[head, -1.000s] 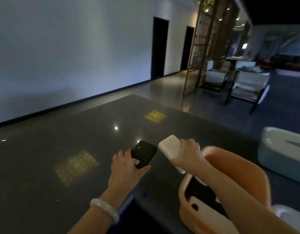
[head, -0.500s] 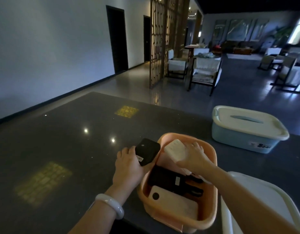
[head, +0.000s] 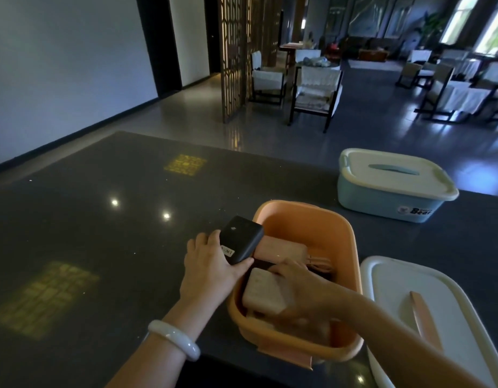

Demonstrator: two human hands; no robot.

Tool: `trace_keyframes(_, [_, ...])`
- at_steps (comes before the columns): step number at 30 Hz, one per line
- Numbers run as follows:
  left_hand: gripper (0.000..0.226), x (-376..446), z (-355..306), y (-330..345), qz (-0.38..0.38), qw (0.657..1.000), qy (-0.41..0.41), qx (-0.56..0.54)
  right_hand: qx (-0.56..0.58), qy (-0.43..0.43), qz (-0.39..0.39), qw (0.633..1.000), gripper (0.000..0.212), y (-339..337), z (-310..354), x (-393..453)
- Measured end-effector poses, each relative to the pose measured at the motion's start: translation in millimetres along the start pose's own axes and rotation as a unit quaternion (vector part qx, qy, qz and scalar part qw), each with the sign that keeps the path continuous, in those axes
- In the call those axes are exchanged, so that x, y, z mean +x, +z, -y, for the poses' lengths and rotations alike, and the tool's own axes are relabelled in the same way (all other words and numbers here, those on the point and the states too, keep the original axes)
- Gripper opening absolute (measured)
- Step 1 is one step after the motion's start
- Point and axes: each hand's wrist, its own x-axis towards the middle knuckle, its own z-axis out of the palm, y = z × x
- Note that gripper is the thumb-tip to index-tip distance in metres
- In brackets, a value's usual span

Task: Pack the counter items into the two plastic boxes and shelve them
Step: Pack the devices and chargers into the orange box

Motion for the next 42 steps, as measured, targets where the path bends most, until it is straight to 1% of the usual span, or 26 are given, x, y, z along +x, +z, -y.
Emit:
trace_keyframes(7, [0.083, -2, -1, -2, 0.011, 1.000, 0.019, -0.006, 0.004, -0.006, 0.061, 0.998, 0.075, 1, 10, -10])
trace_keyframes(11, [0.086, -2, -2, -4, 0.019, 1.000, 0.011, -0.003, 0.083, 0.025, 0.100, 0.991, 0.066, -10, 9, -12])
trace_keyframes(14, [0.086, -2, -4, -5, 0.022, 1.000, 0.010, -0.001, 0.109, 0.031, 0.090, 0.989, 0.061, -8, 6, -13])
trace_keyframes(21, [0.088, -3, -4, -5, 0.024, 1.000, 0.014, 0.009, 0.142, 0.038, 0.084, 0.986, 0.064, -4, 8, -17])
trace_keyframes(28, [0.089, -4, -5, -7, 0.030, 0.999, 0.009, 0.009, 0.130, 0.040, 0.074, 0.988, 0.070, -2, 10, -18])
trace_keyframes(30, [0.089, -3, -6, -8, 0.035, 0.999, 0.004, 0.002, 0.108, 0.046, 0.052, 0.992, 0.072, -3, 12, -18])
trace_keyframes(31, [0.088, -3, -7, -8, 0.036, 0.999, 0.002, -0.007, 0.098, 0.050, 0.021, 0.994, 0.071, -6, 15, -17])
trace_keyframes(32, [0.086, -3, -8, -9, 0.036, 0.999, -0.001, -0.018, 0.099, 0.051, -0.022, 0.993, 0.065, -10, 20, -14])
trace_keyframes(33, [0.085, -2, -10, -9, 0.035, 0.999, -0.002, -0.028, 0.127, 0.051, -0.073, 0.988, 0.053, -14, 26, -11])
trace_keyframes(34, [0.083, -1, -13, -10, 0.031, 0.999, -0.001, -0.036, 0.185, 0.060, -0.108, 0.975, 0.040, -18, 33, -8])
trace_keyframes(35, [0.081, -1, -16, -9, 0.026, 0.999, 0.002, -0.040, 0.261, 0.069, -0.128, 0.954, 0.029, -22, 40, -4])
trace_keyframes(36, [0.079, 0, -21, -9, 0.018, 0.999, 0.007, -0.039, 0.339, 0.076, -0.132, 0.928, 0.025, -25, 46, 0])
trace_keyframes(38, [0.079, 1, -32, -6, 0.008, 1.000, 0.013, -0.022, 0.483, 0.086, -0.119, 0.863, 0.023, -27, 54, 7])
trace_keyframes(39, [0.080, 0, -37, -4, 0.008, 1.000, 0.013, -0.011, 0.548, 0.084, -0.114, 0.824, 0.022, -27, 57, 9])
trace_keyframes(41, [0.081, 0, -45, 0, 0.018, 1.000, 0.010, 0.010, 0.643, 0.085, -0.117, 0.752, 0.023, -25, 57, 14])
trace_keyframes(42, [0.080, 1, -48, 2, 0.029, 0.999, 0.010, 0.012, 0.669, 0.089, -0.120, 0.728, 0.024, -25, 55, 16])
